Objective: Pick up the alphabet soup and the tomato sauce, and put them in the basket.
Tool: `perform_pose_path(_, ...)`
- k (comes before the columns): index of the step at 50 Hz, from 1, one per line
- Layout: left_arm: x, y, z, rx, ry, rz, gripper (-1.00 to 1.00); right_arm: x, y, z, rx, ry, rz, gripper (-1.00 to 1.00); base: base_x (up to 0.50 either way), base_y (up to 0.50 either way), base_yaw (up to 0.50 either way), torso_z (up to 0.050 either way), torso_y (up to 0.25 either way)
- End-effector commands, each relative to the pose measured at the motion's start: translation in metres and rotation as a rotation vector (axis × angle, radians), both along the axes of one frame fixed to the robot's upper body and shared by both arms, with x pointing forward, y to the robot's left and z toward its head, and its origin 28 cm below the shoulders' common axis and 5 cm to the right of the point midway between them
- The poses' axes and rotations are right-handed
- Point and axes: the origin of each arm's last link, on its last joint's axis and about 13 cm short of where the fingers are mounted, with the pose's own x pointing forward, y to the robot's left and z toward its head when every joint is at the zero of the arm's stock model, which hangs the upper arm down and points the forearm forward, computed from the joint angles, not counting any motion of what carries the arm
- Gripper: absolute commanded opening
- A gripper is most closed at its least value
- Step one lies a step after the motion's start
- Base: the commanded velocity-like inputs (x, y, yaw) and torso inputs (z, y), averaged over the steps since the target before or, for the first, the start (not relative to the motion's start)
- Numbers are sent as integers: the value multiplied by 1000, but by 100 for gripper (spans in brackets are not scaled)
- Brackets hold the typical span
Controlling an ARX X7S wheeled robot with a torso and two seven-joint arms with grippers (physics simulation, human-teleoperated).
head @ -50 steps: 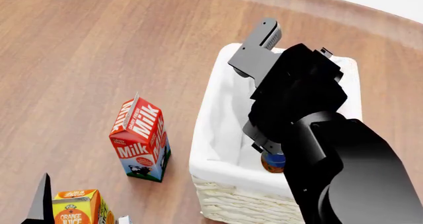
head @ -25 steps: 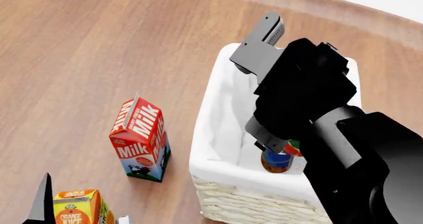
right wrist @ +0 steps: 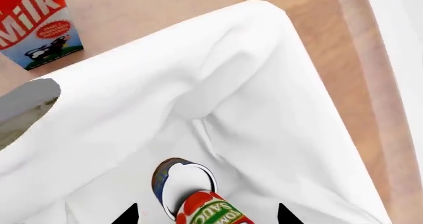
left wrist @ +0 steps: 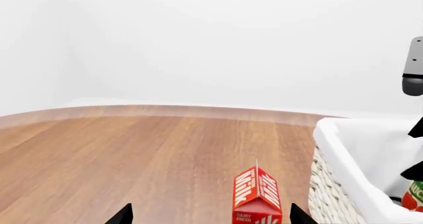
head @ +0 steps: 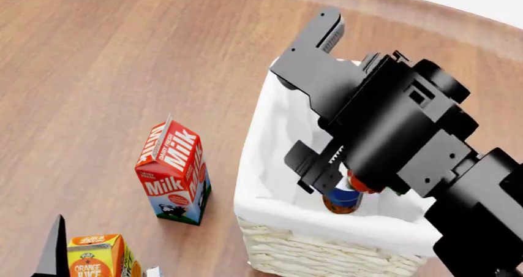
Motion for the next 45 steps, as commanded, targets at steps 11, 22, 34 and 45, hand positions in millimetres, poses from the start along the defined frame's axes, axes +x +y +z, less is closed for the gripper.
perform_pose_path(11,6,-2,2,-33,-45,-26,100,-50,-4,13,199,-177,97,100,0,0,0,0,0)
perform_pose_path(22,3,-2,4,-36,-54,-25,100,-72,-10,9,262,-267,79,100,0,0,0,0,0)
perform_pose_path(34,2,-1,6,-36,-58,-24,100,-101,-17,10,361,-417,40,100,0,0,0,0,0)
perform_pose_path(45,0,-1,7,-36,-63,-21,100,-123,-18,2,449,-546,22,100,0,0,0,0,0)
